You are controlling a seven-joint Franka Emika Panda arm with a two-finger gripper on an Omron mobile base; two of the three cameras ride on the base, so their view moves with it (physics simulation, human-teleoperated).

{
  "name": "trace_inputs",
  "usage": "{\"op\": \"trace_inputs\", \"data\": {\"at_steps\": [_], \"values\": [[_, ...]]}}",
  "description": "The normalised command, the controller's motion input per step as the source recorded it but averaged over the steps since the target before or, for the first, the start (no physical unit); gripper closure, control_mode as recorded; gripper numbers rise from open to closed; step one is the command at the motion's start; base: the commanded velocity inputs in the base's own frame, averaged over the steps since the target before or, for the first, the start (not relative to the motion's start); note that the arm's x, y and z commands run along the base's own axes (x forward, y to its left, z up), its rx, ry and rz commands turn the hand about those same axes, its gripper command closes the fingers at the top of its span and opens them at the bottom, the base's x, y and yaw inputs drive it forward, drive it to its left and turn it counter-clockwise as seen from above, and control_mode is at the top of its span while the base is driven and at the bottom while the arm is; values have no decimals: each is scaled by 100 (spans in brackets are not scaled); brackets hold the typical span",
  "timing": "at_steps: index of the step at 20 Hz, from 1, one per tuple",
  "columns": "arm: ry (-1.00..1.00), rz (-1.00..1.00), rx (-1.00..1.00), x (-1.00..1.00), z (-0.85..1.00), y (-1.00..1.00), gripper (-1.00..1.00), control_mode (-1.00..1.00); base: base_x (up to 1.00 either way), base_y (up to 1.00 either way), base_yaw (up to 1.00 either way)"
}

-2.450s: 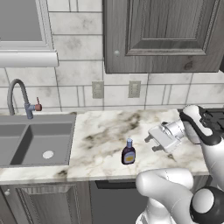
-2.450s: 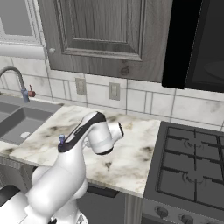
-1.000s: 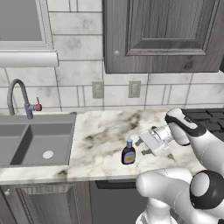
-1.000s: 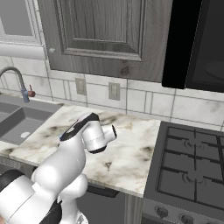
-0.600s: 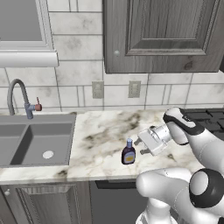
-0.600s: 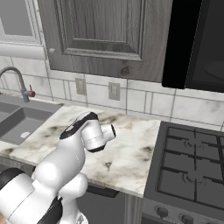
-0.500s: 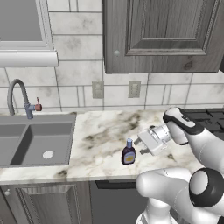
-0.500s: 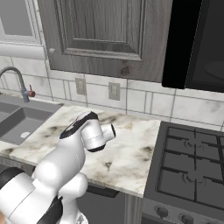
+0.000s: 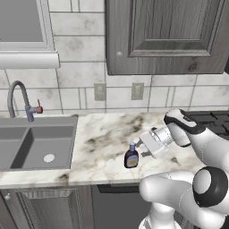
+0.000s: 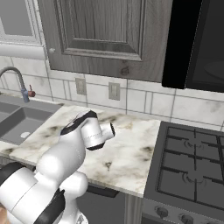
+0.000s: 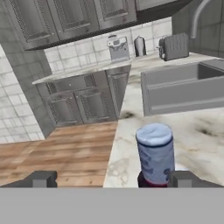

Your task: Place the condiment bottle and condiment bottle from the counter to the top shelf of the fridge. If the existing items in the fridge are on the top shelf, move them to other shelves.

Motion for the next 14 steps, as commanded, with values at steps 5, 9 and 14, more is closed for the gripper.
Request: {"op": "trace_inputs", "data": {"at_steps": [5, 9, 14], "values": [[-2, 2, 0, 16, -3, 3, -100, -100, 0, 0, 0], [-3, 2, 0, 14, -3, 2, -100, -100, 0, 0, 0], [-3, 2, 0, 12, -1, 0, -100, -100, 0, 0, 0]]}}
